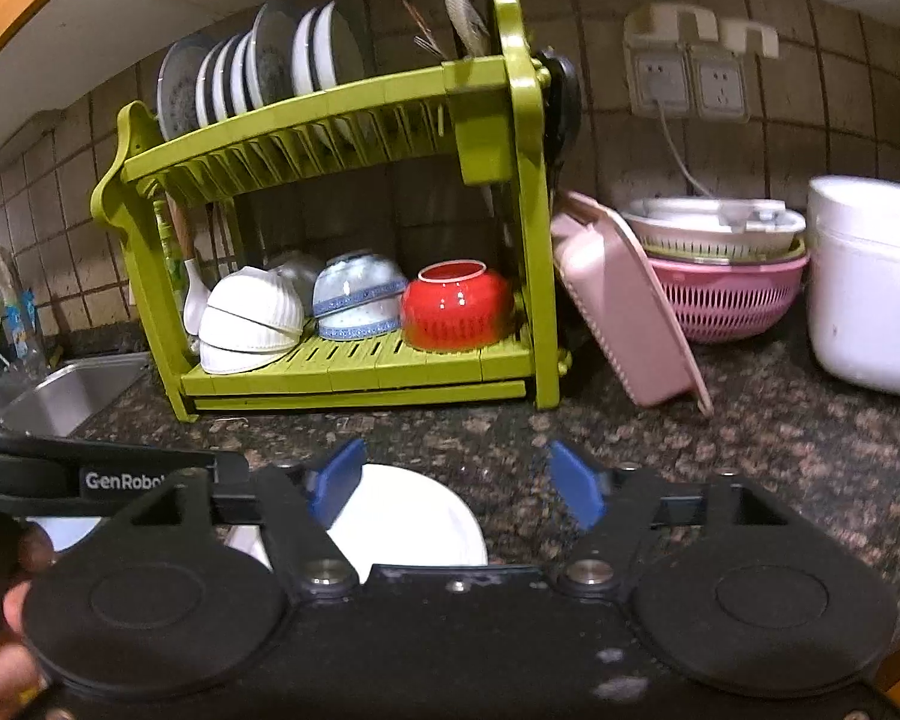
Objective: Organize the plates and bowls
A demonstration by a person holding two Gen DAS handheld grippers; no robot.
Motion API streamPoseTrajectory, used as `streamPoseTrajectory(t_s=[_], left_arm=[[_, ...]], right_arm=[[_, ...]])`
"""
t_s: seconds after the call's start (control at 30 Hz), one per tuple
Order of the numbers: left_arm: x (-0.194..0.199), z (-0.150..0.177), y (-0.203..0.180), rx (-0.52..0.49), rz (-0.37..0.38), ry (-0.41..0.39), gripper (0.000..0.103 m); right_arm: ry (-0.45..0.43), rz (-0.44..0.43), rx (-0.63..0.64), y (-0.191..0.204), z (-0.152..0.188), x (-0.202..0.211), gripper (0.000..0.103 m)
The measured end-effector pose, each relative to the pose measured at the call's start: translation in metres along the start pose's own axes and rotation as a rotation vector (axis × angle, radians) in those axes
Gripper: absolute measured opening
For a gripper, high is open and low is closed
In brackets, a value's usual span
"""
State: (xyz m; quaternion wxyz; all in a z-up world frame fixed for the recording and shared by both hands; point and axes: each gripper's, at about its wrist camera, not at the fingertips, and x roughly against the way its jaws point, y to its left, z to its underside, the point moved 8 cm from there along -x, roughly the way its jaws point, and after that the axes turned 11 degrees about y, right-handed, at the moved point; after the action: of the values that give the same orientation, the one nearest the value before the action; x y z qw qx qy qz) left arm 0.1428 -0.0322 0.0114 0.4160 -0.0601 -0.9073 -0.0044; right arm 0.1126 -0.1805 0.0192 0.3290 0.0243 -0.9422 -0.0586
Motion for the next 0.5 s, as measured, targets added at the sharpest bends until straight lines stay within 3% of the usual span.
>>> streamPoseTrajectory(t_s=[0.27,0.5], left_arm=[[0.01,0.003,-0.002,-0.01,0.026,0.005,0.068],[0.006,0.004,-0.004,-0.034,0.034,0.047,0.067]], right_arm=[[0.004,-0.043,-0.026,-0.003,-0.014,0.014,0.074],[0.143,-0.055,-0.017,0.0,-0.022,0.0,0.07]])
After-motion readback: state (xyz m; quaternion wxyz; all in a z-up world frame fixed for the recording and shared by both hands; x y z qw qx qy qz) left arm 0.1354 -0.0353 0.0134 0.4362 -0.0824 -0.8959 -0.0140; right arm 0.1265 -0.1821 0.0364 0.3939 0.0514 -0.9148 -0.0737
